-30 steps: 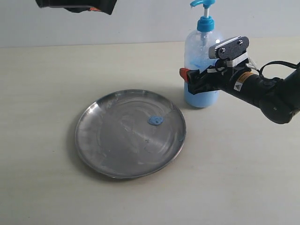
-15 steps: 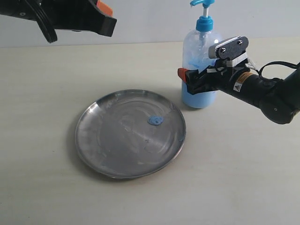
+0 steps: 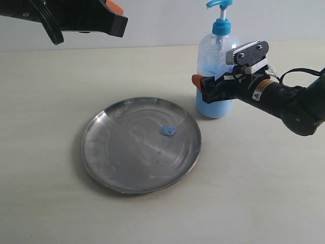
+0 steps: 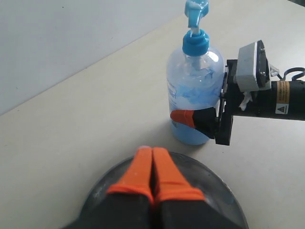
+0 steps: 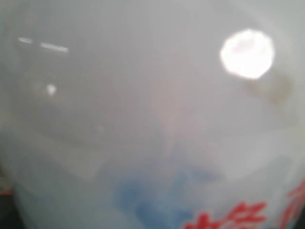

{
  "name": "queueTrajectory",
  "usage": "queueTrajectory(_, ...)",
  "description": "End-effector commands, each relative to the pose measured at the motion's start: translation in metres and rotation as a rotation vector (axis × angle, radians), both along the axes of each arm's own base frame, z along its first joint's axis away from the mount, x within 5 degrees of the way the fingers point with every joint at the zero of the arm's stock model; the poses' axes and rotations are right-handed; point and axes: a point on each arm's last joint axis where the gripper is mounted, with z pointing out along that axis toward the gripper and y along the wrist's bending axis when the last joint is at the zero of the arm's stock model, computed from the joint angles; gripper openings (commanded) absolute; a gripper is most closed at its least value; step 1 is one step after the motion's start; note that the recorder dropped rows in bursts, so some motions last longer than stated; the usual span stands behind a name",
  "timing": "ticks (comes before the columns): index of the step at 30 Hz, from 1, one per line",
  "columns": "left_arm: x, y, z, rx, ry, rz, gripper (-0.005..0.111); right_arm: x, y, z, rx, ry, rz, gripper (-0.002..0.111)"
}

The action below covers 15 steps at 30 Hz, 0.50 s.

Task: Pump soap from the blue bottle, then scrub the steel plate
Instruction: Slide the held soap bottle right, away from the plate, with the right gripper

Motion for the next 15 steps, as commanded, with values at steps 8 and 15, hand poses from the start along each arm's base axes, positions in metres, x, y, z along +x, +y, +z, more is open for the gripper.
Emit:
queueTrajectory(8,0.000,-0.001,0.004,-0.045,-0.029,0.013,0.000,0.003,0.002,0.010,-0.034,-0.137,0.029,0.000)
queueTrajectory(15,0.000,-0.001,0.004,-0.044,-0.027,0.013,0.000,0.003,0.002,-0.001,-0.039,-0.144,0.036,0.000)
